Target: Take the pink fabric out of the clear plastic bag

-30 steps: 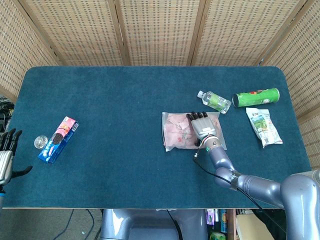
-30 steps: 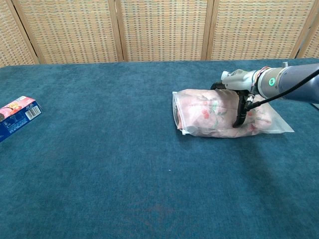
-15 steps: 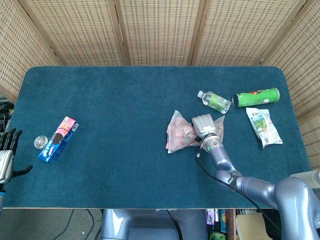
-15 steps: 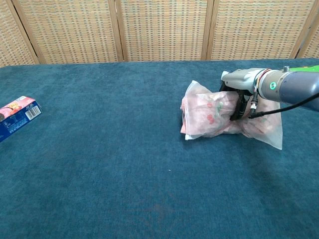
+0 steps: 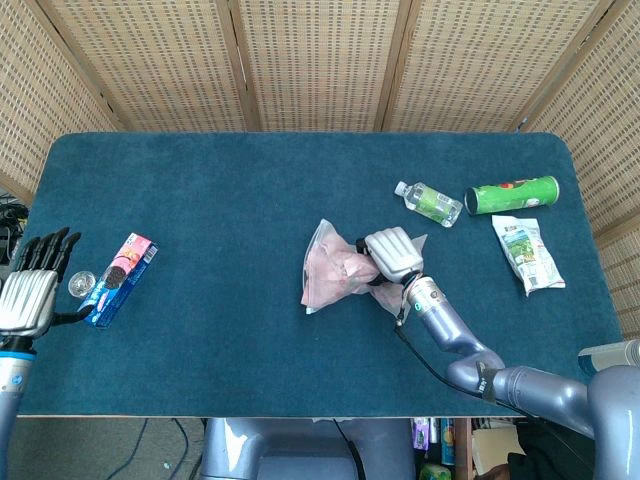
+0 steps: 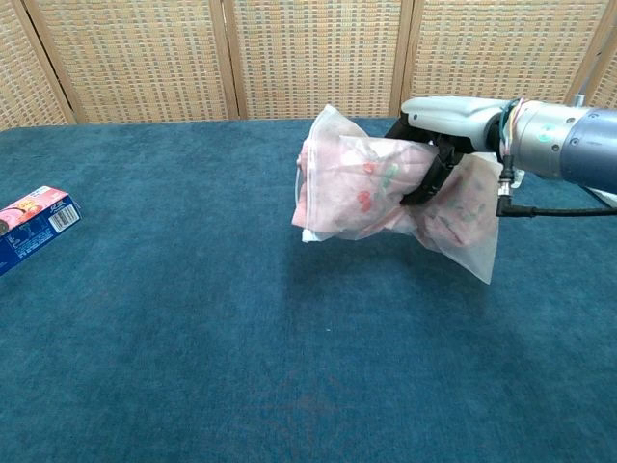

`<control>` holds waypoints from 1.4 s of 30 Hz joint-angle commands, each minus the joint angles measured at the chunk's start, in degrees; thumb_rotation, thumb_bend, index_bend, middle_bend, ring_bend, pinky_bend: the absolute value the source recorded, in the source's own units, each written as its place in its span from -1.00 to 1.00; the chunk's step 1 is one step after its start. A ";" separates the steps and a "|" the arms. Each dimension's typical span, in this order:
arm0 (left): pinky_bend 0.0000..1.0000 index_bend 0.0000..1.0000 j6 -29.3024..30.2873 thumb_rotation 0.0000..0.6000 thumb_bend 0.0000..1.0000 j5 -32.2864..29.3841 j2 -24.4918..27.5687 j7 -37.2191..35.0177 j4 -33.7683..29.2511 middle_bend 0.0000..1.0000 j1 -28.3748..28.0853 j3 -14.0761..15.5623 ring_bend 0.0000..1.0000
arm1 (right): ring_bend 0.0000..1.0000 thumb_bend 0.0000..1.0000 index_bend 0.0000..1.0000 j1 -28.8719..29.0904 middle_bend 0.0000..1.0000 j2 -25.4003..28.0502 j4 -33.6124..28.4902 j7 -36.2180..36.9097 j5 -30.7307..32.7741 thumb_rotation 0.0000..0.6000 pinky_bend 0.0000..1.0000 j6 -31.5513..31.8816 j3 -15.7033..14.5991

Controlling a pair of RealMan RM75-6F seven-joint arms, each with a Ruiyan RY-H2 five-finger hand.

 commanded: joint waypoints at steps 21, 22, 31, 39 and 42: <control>-1.00 -0.39 -21.50 1.00 -0.88 1.08 -3.42 -13.72 0.97 -1.00 -23.52 -8.36 -1.00 | 0.29 0.79 0.36 7.33 0.38 -9.18 3.11 -3.89 8.15 1.00 0.45 -0.35 7.32; -1.00 -0.39 -21.84 1.00 -0.88 0.69 -3.66 -13.36 1.13 -1.00 -23.94 -8.39 -1.00 | 0.29 0.79 0.36 7.55 0.38 -9.59 3.49 -3.70 8.42 1.00 0.45 -0.37 7.60; -1.00 -0.36 -23.05 1.00 -0.87 -2.38 -6.06 -10.87 1.70 -1.00 -26.18 -7.50 -1.00 | 0.29 0.79 0.36 8.17 0.38 -10.82 4.90 -2.70 9.42 1.00 0.45 -0.38 8.49; -1.00 -0.35 -23.09 1.00 -0.87 -4.48 -8.77 -9.67 2.46 -1.00 -27.91 -7.28 -1.00 | 0.29 0.79 0.36 7.95 0.38 -10.29 3.54 -2.14 8.66 1.00 0.45 0.17 8.44; -1.00 -0.35 -22.83 1.00 -0.87 -5.69 -9.71 -8.63 2.48 -1.00 -28.40 -7.20 -1.00 | 0.29 0.79 0.36 8.00 0.38 -10.21 3.04 -2.38 8.79 1.00 0.45 0.41 8.45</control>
